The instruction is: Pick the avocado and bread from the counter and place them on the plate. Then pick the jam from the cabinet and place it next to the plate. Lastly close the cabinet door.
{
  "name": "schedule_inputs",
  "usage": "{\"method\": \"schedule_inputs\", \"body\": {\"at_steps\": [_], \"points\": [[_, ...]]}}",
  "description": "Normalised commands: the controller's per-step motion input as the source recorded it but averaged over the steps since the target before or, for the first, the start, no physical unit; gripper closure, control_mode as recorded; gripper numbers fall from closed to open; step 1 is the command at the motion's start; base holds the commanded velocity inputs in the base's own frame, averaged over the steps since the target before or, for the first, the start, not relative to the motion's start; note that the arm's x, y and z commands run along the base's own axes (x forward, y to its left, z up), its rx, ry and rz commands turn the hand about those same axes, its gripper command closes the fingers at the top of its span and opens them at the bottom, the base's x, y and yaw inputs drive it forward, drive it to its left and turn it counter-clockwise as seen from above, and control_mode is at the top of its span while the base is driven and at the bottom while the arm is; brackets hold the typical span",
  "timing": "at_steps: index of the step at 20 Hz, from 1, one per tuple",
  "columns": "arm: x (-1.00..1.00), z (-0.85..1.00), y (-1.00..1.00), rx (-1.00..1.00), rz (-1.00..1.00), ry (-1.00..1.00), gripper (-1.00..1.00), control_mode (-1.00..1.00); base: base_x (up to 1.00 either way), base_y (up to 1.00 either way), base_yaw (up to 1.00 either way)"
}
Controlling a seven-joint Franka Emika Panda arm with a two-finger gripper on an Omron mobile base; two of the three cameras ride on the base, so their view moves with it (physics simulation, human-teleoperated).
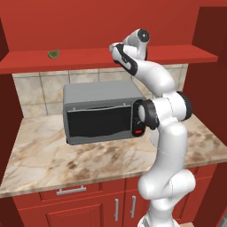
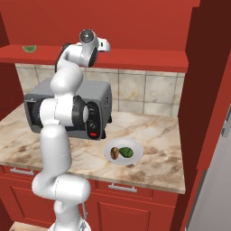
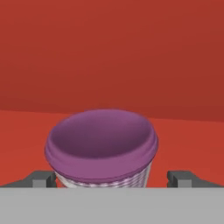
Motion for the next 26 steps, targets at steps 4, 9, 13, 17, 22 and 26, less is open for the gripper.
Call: {"method": "schedule_inputs", "body": {"at_steps": [4, 9, 13, 17, 22, 26], "points": [[0.17, -0.07, 0.06, 0.0, 0.0, 0.0, -1.0, -1.0, 0.0, 0.0, 0.0], [0.04, -0.01, 0.09, 0.0, 0.0, 0.0, 1.0, -1.0, 0.0, 0.0, 0.0], [-0.11, 0.0, 0.0, 0.0, 0.0, -0.04, 1.0, -1.0, 0.0, 0.0, 0.0], [-0.48, 0.0, 0.0, 0.0, 0.0, -0.13, 1.0, -1.0, 0.0, 0.0, 0.0], [-0.82, 0.0, 0.0, 0.0, 0.0, -0.19, 1.0, -1.0, 0.0, 0.0, 0.0], [-0.93, 0.0, 0.0, 0.0, 0.0, -0.18, 1.0, -1.0, 0.0, 0.0, 0.0]]}}
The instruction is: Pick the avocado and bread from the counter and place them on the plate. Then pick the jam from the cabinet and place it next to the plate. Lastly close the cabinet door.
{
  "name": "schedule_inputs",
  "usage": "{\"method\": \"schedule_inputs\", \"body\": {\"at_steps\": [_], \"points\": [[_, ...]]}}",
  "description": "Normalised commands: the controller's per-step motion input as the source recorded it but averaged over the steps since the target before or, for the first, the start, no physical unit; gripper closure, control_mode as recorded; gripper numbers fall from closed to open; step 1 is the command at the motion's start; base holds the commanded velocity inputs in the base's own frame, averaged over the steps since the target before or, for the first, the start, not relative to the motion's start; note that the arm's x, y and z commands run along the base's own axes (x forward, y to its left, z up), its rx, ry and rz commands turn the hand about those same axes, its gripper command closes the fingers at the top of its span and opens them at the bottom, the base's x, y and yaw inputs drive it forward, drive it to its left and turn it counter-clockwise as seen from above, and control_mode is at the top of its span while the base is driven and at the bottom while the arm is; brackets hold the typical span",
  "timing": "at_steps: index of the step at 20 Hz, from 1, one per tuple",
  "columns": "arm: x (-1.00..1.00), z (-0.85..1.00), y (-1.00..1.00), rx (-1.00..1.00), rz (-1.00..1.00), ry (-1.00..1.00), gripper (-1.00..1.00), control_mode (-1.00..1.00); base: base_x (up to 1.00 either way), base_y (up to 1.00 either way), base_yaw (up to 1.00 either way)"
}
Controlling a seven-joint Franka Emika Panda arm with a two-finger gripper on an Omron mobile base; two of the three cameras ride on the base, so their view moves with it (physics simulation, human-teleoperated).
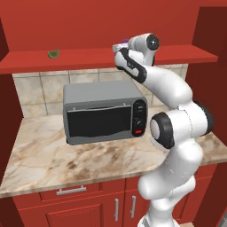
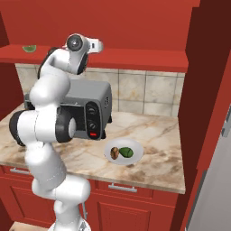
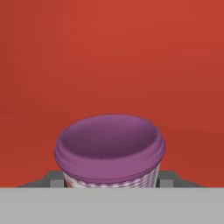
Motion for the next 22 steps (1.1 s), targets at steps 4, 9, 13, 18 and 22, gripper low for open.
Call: {"method": "schedule_inputs", "body": {"at_steps": [4, 9, 13, 18, 22], "points": [[-1.0, 0.05, 0.0, 0.02, 0.0, -0.14, 1.0, -1.0, 0.0, 0.0, 0.0], [-1.0, 0.25, 0.0, 0.02, 0.0, -0.01, 1.0, -1.0, 0.0, 0.0, 0.0], [-1.0, 0.27, 0.0, 0.0, -0.03, 0.0, 1.0, -1.0, 0.0, 0.0, 0.0], [-0.99, 0.11, 0.0, 0.0, -0.14, 0.0, 1.0, -1.0, 0.0, 0.0, 0.0], [-0.79, 0.0, 0.0, 0.0, -0.23, 0.0, 1.0, -1.0, 0.0, 0.0, 0.0]]}}
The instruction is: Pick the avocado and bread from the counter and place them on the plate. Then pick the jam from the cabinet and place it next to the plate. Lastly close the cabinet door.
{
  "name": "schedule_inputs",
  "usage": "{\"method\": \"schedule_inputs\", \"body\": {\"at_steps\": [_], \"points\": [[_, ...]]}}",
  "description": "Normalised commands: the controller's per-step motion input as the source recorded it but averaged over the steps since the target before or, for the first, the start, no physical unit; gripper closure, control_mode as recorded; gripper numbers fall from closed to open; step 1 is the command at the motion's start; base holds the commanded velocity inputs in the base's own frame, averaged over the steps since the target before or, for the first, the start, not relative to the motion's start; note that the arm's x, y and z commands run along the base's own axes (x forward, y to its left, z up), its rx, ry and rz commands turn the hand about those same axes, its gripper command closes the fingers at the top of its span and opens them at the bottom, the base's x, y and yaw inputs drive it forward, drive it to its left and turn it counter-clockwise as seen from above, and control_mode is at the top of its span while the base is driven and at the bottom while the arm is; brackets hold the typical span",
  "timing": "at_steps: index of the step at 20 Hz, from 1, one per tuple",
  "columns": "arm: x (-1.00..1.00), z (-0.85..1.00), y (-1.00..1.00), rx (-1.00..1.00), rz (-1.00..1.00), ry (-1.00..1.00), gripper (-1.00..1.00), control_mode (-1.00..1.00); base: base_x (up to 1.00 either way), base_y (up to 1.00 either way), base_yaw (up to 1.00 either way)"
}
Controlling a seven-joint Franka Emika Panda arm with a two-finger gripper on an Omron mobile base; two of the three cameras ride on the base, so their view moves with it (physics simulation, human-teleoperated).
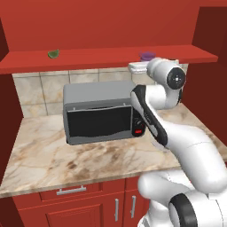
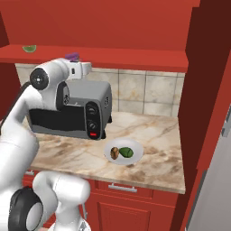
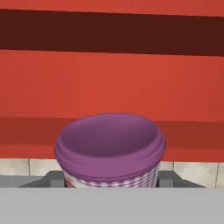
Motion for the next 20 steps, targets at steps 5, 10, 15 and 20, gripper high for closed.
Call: {"method": "schedule_inputs", "body": {"at_steps": [5, 10, 15, 20], "points": [[-0.52, 0.0, 0.0, 0.0, -0.26, 0.05, 1.0, -1.0, 0.0, 0.0, 0.0], [-0.49, 0.0, 0.0, 0.0, -0.27, 0.04, 1.0, -1.0, 0.0, 0.0, 0.0], [-0.52, 0.0, 0.0, 0.0, -0.25, 0.0, 1.0, -1.0, 0.0, 0.0, 0.0], [-0.5, 0.0, 0.0, 0.0, -0.27, 0.0, 1.0, -1.0, 0.0, 0.0, 0.0]]}}
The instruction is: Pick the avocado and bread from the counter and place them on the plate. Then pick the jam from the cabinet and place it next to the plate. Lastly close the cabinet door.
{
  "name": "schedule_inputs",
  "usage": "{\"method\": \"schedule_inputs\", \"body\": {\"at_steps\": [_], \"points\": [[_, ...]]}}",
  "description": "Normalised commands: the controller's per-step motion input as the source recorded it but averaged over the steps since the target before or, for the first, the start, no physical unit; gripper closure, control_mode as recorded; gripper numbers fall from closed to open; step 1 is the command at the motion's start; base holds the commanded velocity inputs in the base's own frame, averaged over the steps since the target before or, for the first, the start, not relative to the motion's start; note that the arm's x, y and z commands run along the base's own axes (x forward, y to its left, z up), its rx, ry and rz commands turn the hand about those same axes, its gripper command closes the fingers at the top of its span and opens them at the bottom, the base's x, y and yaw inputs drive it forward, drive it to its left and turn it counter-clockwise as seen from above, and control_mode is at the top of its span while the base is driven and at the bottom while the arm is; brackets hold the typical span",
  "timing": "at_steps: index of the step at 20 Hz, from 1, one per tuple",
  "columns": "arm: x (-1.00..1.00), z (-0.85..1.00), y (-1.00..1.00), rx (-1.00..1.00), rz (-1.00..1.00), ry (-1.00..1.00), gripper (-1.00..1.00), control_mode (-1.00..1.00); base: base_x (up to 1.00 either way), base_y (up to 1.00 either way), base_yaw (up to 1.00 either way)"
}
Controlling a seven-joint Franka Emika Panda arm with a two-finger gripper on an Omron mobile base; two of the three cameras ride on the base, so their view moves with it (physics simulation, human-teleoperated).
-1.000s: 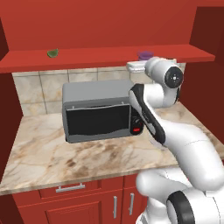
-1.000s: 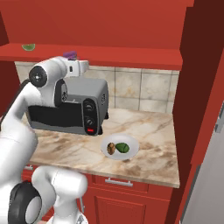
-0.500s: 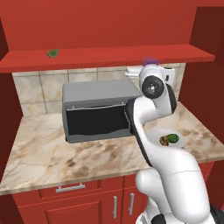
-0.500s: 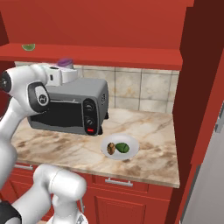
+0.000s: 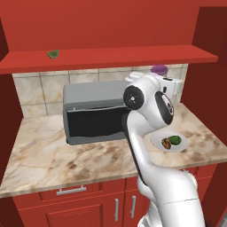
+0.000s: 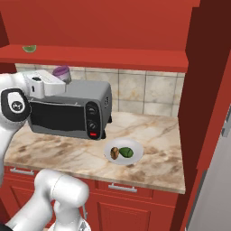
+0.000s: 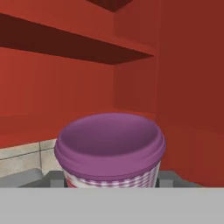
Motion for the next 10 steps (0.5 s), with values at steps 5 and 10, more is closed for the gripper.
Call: {"method": "schedule_inputs", "body": {"at_steps": [5, 10], "points": [[-0.39, -0.03, 0.0, 0.0, -0.26, 0.03, 1.0, -1.0, 0.0, 0.0, 0.0], [-0.35, -0.13, 0.0, 0.0, -0.15, 0.0, 1.0, -1.0, 0.0, 0.0, 0.0]]}}
